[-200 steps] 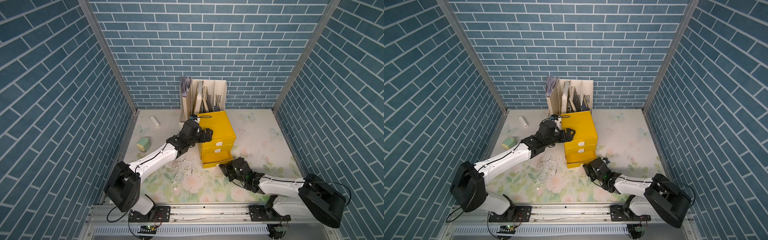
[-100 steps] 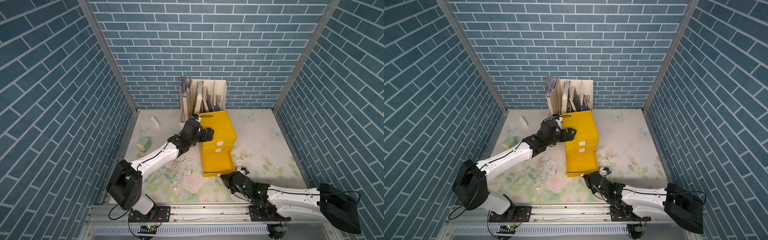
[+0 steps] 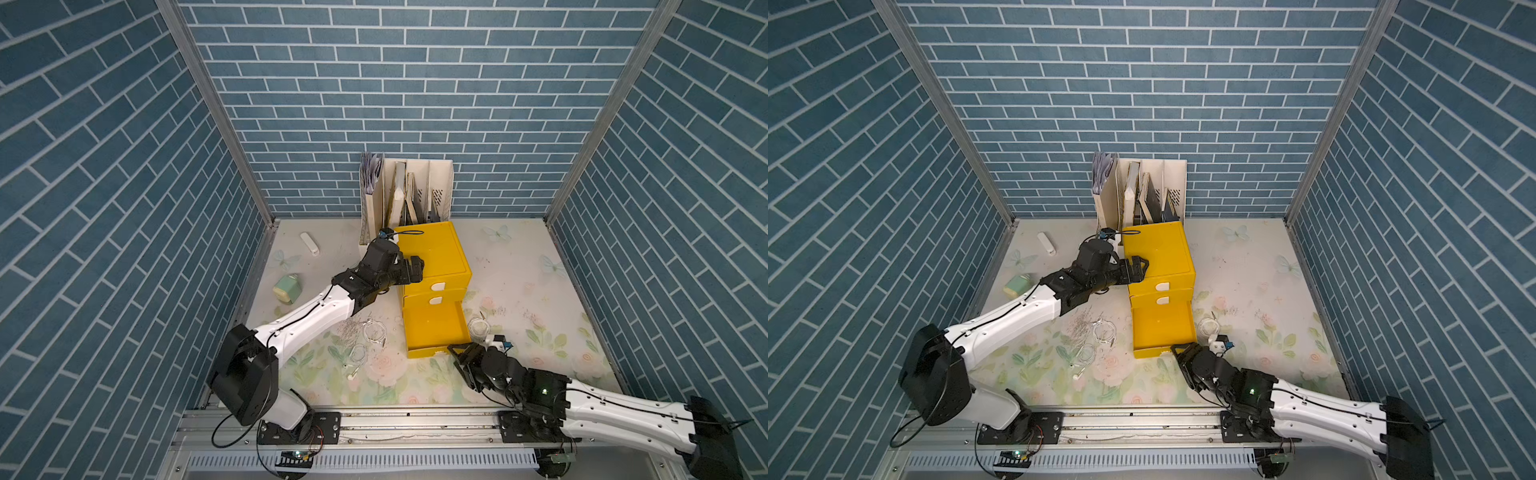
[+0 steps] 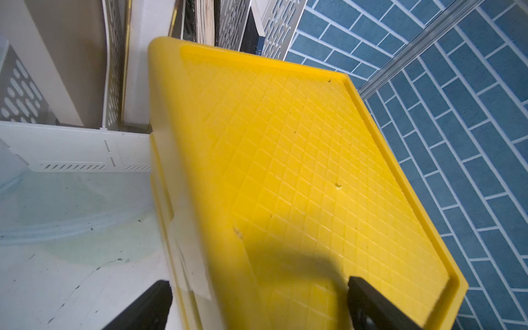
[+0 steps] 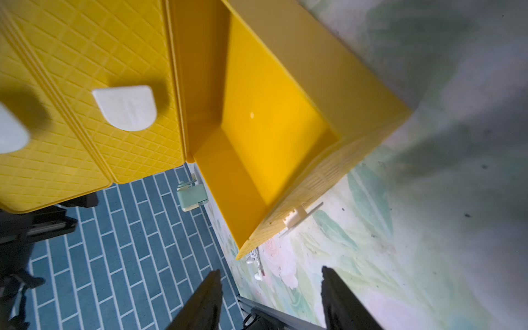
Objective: Place the wired earphones into the drawer by color
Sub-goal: Open the drawer in the storage box, then pick up the wired earphones from the center of the board.
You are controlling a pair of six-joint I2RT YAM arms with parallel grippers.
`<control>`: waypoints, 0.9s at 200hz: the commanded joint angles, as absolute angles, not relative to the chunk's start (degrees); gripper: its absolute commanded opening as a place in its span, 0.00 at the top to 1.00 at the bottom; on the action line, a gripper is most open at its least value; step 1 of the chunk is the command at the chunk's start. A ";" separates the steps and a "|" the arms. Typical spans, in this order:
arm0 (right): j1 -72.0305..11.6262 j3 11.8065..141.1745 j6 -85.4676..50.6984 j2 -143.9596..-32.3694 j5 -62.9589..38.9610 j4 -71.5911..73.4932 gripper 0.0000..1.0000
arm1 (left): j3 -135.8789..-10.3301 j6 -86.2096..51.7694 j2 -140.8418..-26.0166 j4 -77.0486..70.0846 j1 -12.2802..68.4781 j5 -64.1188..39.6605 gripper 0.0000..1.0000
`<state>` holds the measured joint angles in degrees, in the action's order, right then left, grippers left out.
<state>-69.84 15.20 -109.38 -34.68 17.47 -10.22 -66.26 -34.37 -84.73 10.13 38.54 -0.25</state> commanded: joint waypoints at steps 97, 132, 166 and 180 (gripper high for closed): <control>-23.43 48.76 -50.94 -54.57 1.17 -33.31 0.44 | -68.05 -35.52 -65.31 31.46 38.91 3.49 0.00; -15.45 48.56 -38.00 -62.61 -5.74 -33.77 0.50 | -59.09 -43.91 -60.34 37.81 43.39 10.92 0.00; -15.45 45.38 -31.28 -65.83 -12.70 -33.70 0.55 | -56.24 -49.78 -60.48 41.99 49.65 15.50 0.00; -15.90 44.10 -29.48 -67.12 -12.99 -34.12 0.56 | -54.76 -50.90 -59.37 39.96 50.39 14.36 0.00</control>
<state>-15.49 46.35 -38.74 -64.66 -7.99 -32.08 -56.34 -46.15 -61.04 38.87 49.04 11.79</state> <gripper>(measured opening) 0.445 0.999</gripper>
